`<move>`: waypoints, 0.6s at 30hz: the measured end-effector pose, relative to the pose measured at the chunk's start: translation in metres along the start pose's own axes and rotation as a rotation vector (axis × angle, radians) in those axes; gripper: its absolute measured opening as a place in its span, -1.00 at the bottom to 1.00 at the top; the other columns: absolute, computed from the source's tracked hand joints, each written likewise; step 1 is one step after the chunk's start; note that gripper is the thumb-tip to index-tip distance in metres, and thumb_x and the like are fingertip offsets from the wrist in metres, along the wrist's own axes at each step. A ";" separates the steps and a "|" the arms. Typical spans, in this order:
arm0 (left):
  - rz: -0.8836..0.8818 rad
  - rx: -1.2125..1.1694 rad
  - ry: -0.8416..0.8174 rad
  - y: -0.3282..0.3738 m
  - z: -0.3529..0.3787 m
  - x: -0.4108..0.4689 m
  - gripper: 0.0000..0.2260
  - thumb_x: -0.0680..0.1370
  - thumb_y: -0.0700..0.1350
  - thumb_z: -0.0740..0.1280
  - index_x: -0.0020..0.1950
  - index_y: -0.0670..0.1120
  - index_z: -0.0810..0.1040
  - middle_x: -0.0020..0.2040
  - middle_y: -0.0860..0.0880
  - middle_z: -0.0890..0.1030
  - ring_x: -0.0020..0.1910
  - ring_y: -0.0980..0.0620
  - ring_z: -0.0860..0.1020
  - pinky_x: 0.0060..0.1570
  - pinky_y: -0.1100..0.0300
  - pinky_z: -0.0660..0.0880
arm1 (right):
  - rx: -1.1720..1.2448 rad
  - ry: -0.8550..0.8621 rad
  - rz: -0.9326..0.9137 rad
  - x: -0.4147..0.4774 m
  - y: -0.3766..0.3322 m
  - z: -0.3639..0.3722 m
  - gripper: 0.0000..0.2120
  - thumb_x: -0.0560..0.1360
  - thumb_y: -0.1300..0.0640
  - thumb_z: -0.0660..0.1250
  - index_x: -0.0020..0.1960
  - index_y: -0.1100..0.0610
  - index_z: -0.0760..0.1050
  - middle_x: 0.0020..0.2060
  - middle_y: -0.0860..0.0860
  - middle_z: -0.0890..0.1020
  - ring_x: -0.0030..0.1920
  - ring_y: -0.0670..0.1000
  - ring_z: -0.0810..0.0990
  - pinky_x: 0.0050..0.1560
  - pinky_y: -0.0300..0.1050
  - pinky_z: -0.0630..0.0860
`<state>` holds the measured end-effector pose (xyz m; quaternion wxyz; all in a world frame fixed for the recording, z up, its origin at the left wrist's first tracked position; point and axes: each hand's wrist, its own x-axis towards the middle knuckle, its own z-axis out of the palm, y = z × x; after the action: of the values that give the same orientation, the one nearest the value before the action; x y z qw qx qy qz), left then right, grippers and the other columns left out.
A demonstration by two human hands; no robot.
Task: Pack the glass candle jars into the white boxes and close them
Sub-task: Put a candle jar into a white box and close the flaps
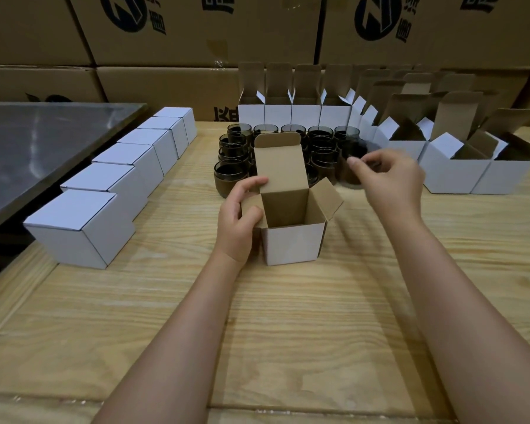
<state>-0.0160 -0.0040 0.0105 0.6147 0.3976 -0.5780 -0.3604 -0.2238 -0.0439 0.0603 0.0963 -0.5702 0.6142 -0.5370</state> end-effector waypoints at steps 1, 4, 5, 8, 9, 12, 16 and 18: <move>0.000 0.005 0.001 0.000 0.000 0.000 -0.59 0.35 -0.21 0.14 0.19 -0.11 0.48 0.09 -0.11 0.53 -0.16 0.13 0.45 -0.18 0.40 0.40 | 0.030 0.028 -0.031 0.000 -0.008 -0.006 -0.87 0.44 -0.02 0.43 -0.20 0.02 0.57 -0.22 -0.09 0.57 -0.08 -0.02 0.56 -0.04 -0.05 0.54; -0.005 0.014 0.010 0.001 0.001 0.000 -0.58 0.35 -0.21 0.14 0.19 -0.11 0.48 0.10 -0.12 0.54 -0.10 0.04 0.45 -0.14 0.33 0.42 | 0.175 0.057 -0.120 -0.007 -0.036 -0.018 -0.87 0.44 -0.01 0.42 -0.20 0.03 0.56 -0.19 -0.10 0.55 -0.05 -0.01 0.57 -0.01 -0.03 0.56; -0.008 0.015 0.013 0.001 0.000 -0.001 -0.58 0.36 -0.20 0.14 0.20 -0.11 0.48 0.12 -0.14 0.54 -0.06 -0.02 0.47 -0.10 0.27 0.44 | 0.210 0.026 -0.157 -0.011 -0.045 -0.020 -0.86 0.44 -0.01 0.41 -0.19 0.05 0.55 -0.17 -0.09 0.55 -0.05 0.00 0.57 -0.01 -0.04 0.56; -0.016 0.010 0.006 0.001 0.000 -0.001 -0.59 0.36 -0.20 0.15 0.20 -0.11 0.48 0.16 -0.21 0.53 0.14 -0.18 0.50 0.11 -0.07 0.51 | 0.233 -0.176 -0.262 -0.027 -0.063 -0.017 -0.83 0.44 0.00 0.40 -0.19 0.10 0.57 -0.11 0.05 0.61 -0.05 0.05 0.58 -0.02 0.06 0.57; -0.013 0.015 0.006 0.001 0.000 -0.001 -0.59 0.37 -0.20 0.15 0.20 -0.10 0.48 0.16 -0.20 0.54 0.17 -0.17 0.50 0.16 -0.14 0.49 | 0.224 -0.251 -0.278 -0.032 -0.066 -0.015 -0.83 0.44 0.00 0.40 -0.19 0.11 0.58 -0.11 0.08 0.63 -0.05 0.06 0.59 -0.02 0.10 0.57; 0.004 0.033 0.004 0.002 0.001 -0.001 -0.63 0.38 -0.20 0.15 0.16 -0.04 0.49 0.10 -0.12 0.56 0.17 -0.08 0.51 0.16 -0.09 0.50 | 0.089 -0.388 -0.341 -0.038 -0.070 -0.010 -0.82 0.44 -0.01 0.42 -0.22 0.09 0.61 -0.13 0.04 0.64 -0.08 -0.04 0.56 -0.03 0.06 0.55; 0.001 0.016 0.004 0.001 0.000 0.000 -0.61 0.37 -0.22 0.14 0.17 -0.07 0.49 0.08 -0.06 0.57 0.13 0.01 0.53 0.11 0.07 0.51 | -0.062 -0.547 -0.347 -0.040 -0.063 -0.007 -0.79 0.40 -0.09 0.43 -0.27 0.04 0.61 -0.25 0.00 0.63 -0.17 -0.03 0.55 -0.11 0.10 0.54; -0.002 0.018 0.005 -0.001 0.000 0.001 -0.60 0.36 -0.22 0.15 0.18 -0.12 0.49 0.11 -0.12 0.55 0.15 -0.10 0.52 0.14 0.00 0.50 | -0.133 -0.596 -0.352 -0.042 -0.059 -0.003 -0.78 0.40 -0.13 0.41 -0.29 0.01 0.60 -0.26 -0.02 0.63 -0.12 0.00 0.54 -0.03 0.08 0.51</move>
<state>-0.0159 -0.0048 0.0102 0.6120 0.4047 -0.5793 -0.3550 -0.1771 0.0048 0.0868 0.1399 -0.8041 0.4849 -0.3144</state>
